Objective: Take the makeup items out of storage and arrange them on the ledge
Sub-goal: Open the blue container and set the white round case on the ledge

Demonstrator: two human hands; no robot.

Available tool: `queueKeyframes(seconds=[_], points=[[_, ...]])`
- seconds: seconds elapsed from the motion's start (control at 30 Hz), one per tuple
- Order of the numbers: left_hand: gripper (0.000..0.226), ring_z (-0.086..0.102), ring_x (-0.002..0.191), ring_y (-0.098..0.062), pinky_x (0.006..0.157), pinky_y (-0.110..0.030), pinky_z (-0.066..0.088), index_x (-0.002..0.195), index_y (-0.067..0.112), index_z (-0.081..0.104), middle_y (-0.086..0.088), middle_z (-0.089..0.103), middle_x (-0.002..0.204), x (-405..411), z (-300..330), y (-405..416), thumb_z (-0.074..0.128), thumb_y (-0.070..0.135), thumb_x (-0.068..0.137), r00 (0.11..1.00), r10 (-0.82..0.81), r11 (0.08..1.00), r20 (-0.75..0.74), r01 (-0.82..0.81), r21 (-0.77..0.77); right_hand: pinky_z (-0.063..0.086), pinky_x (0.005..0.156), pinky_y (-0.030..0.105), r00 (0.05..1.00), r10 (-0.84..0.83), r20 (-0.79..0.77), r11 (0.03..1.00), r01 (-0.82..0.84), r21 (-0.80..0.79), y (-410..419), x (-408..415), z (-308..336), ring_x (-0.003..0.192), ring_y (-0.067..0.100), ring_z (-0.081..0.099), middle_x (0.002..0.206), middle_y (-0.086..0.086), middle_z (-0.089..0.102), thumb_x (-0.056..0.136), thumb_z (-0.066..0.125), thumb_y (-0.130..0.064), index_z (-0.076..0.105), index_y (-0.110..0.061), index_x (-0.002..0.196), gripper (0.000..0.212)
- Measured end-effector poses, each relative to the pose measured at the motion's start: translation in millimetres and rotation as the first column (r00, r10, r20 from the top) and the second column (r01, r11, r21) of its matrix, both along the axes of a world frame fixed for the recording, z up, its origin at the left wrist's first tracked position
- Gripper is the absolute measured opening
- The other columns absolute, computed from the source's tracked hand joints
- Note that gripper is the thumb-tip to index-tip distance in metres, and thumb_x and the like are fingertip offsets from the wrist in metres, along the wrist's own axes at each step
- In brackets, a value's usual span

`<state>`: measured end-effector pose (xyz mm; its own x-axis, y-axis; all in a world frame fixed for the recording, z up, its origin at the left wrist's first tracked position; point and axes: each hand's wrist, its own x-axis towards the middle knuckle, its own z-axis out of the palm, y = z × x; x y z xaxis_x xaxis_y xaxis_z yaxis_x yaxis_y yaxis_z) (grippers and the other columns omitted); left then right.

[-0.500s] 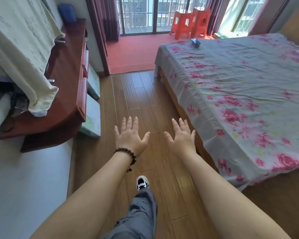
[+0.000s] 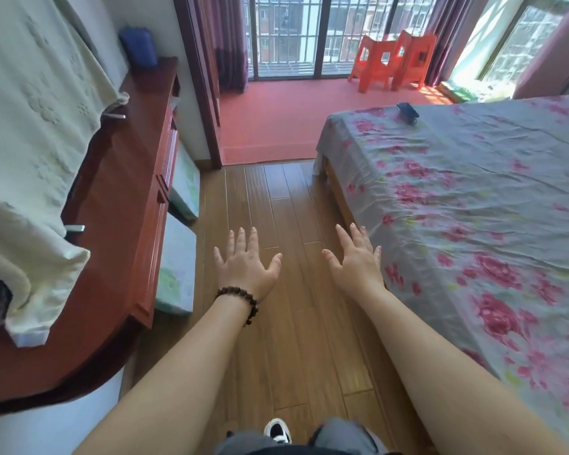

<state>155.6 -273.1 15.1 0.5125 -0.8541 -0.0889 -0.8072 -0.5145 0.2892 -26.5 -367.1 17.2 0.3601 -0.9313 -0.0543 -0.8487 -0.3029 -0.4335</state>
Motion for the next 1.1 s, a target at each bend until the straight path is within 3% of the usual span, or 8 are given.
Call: queueKeyframes(seconds=[0.3,0.67,1.1], points=[[0.077,-0.005,0.148,-0.019,0.118,-0.051,-0.002,0.153,0.022,0.005,-0.004,0.003,0.162,86.3,-14.3,-145.2,0.029,0.062,0.091,0.993,0.122,0.993,0.008,-0.122,0.006,-0.004,0.117,0.050,0.994,0.105,0.016,0.994,-0.105,0.003,-170.2,97.8,-14.9,0.147,0.016,-0.008,0.160,0.002,0.005,0.095,0.040,-0.048,0.016,-0.029,0.150,0.062],[0.077,-0.001,0.148,-0.020,0.118,-0.051,0.004,0.152,0.023,0.007,-0.004,0.007,0.161,192.3,-1.1,-398.8,0.027,0.063,0.090,0.938,0.345,0.938,0.024,-0.345,-0.019,-0.004,0.119,0.050,0.946,0.325,-0.006,0.945,-0.325,0.020,-449.8,233.1,-1.4,0.147,0.016,-0.009,0.160,0.001,0.003,0.096,0.038,-0.046,0.015,-0.030,0.150,0.061],[0.075,0.001,0.149,-0.023,0.118,-0.053,0.008,0.152,0.021,0.010,-0.006,0.009,0.161,338.7,12.6,-544.9,0.032,0.060,0.092,0.849,0.525,0.851,0.062,-0.522,-0.059,-0.005,0.119,0.048,0.838,0.545,0.023,0.838,-0.545,0.004,-618.7,414.3,9.2,0.147,0.014,-0.010,0.161,-0.001,0.002,0.095,0.043,-0.042,0.017,-0.029,0.150,0.062]])
